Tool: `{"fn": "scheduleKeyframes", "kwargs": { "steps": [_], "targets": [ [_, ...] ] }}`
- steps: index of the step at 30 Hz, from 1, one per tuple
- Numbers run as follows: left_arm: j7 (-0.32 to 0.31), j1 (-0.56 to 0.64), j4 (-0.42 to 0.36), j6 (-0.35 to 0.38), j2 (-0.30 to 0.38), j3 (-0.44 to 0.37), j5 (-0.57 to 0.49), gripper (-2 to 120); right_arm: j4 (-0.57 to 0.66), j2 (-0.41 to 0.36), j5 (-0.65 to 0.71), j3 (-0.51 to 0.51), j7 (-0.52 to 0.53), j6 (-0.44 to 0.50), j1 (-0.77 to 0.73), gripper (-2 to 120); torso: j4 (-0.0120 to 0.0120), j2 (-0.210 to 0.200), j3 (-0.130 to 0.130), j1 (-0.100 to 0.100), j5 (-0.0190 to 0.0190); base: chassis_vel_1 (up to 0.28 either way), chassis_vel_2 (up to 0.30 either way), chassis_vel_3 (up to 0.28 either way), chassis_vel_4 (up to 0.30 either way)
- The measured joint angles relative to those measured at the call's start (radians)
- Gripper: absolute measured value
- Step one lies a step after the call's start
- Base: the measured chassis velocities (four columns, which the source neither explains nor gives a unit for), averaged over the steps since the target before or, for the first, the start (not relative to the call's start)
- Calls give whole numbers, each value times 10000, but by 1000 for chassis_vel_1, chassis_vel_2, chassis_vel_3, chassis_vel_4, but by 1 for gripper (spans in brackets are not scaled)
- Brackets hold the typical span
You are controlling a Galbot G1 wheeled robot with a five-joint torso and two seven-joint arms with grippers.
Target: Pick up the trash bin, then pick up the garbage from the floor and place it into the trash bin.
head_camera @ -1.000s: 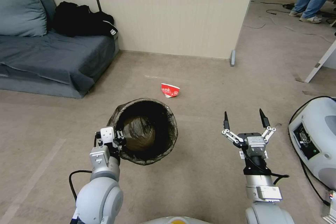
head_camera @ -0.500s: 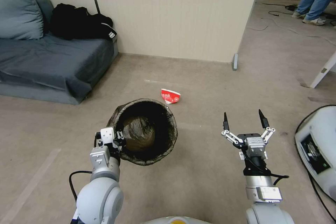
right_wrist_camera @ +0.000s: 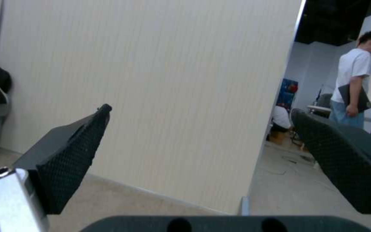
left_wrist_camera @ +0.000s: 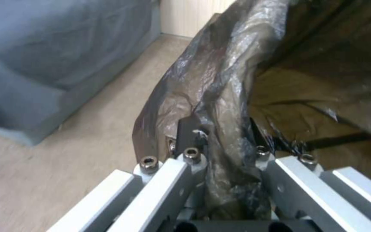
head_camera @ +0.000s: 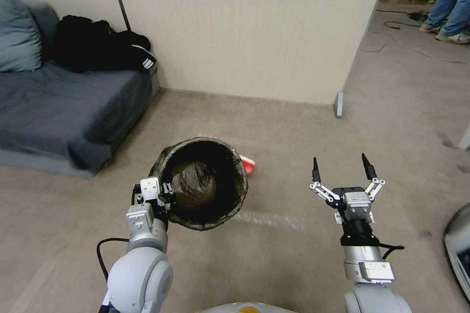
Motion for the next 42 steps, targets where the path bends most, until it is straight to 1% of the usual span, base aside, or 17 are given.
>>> {"fn": "scheduleKeyframes", "kwargs": {
  "steps": [1, 2, 5, 8, 22, 29, 32, 34, 36, 37, 38, 40, 41, 42],
  "targets": [
    [-4, 0, 18, 2, -1, 0, 1, 2, 2, -1, -1, 0, 0, 6, 5, 100, 0, 0, -2, -2, -7, -338, 272, 321, -310],
    [-2, -4, 31, 3, -3, -1, 4, 2, -11, 0, -13, 0, 0, 27, 1, 100, -4, -1, 1, 1, -3, -275, 272, 269, -307],
    [-2, -12, 32, 3, -12, -4, 12, 2, -14, 0, -28, 0, 0, 46, 2, 100, -2, 0, 0, 1, -4, -264, 248, 253, -279],
    [-2, -12, 33, 4, -17, -4, 13, 2, -34, 0, -2, 0, -24, 162, 23, 100, -1, -1, 0, 2, -4, -101, 144, 135, -86],
    [-10, -20, -136, 81, 21, -130, -45, 2, -90, 0, 120, -45, -63, 299, 75, 100, -1, 0, -3, -1, -3, 17, -18, -21, 5],
    [-72, -198, -186, 176, 144, -223, -296, 2, -436, 0, 331, -76, -70, 219, 507, 100, -1, 0, -3, 0, -4, 0, 0, 0, 0],
    [-98, -284, -180, 213, 181, -272, -430, 2, -672, -10, 585, -139, -70, 20, 887, 100, -4, 0, -3, -1, -4, 0, 0, 0, 0],
    [-106, -296, -179, 213, 196, -309, -485, 2, -816, -103, 730, -187, -70, -119, 1144, 100, -3, 0, -3, -1, -3, 0, 0, 0, 0],
    [-151, -308, -179, 213, 213, -367, -617, 2, -1236, -530, 1196, -320, -92, -545, 1858, 100, 1, 0, -2, -1, -3, 0, 0, 0, 0],
    [-151, -318, -179, 208, 214, -370, -645, 2, -1382, -696, 1390, -391, -102, -706, 2066, 100, -1, 0, -2, -1, -3, 0, 0, 0, 0],
    [-151, -318, -179, 208, 214, -370, -645, 2, -1382, -696, 1390, -391, -102, -706, 2066, 100, -1, 0, -2, -1, -3, 0, 0, 0, 0],
    [-144, -362, -150, 145, 178, -376, -720, 2, -1965, -1259, 2060, -692, -157, -1179, 2762, 100, 0, 0, -2, 0, -2, 0, 0, 0, 0],
    [-144, -362, -150, 145, 178, -376, -720, 2, -1965, -1259, 2060, -692, -157, -1179, 2762, 100, 0, 0, -2, 0, -2, 0, 0, 0, 0],
    [-146, -378, -108, 105, 147, -378, -729, 2, -2219, -1478, 2253, -833, -195, -1325, 3022, 100, 2, 0, -2, 0, -3, 0, 0, 0, 0]
  ]
}}
